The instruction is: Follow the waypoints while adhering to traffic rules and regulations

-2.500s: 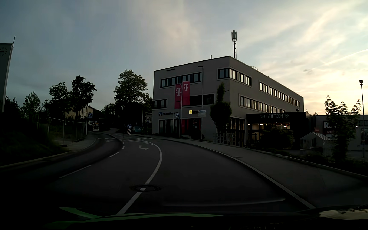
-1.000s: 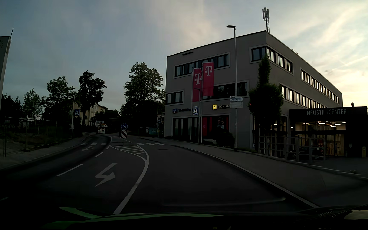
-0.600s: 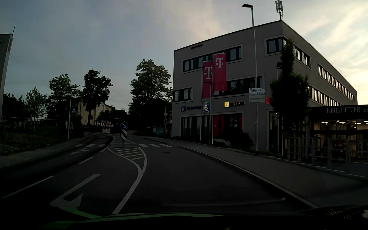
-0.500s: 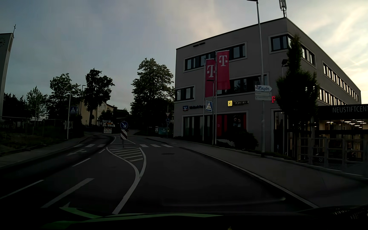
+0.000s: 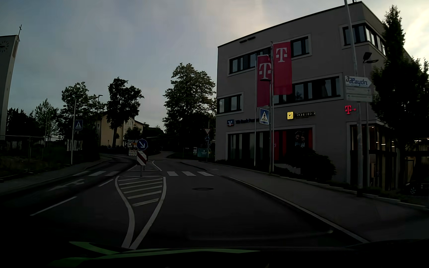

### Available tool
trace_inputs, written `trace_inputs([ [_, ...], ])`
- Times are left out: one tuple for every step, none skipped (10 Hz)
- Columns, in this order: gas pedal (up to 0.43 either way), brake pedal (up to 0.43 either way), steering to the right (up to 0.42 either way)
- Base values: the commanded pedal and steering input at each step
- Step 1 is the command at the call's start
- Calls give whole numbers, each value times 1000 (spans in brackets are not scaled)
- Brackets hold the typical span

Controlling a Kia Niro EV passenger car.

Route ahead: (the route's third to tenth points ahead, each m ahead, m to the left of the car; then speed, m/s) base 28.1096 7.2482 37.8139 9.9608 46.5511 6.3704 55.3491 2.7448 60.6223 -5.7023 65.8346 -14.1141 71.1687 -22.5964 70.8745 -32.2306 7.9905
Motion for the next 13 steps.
trace_inputs([
  [0,0,-59],
  [0,0,-59],
  [0,0,-59],
  [0,0,-59],
  [0,0,-59],
  [0,0,-59],
  [0,0,-59],
  [0,0,-58],
  [0,0,-58],
  [0,6,-58],
  [0,24,-58],
  [0,37,-59],
  [0,67,-62],
])
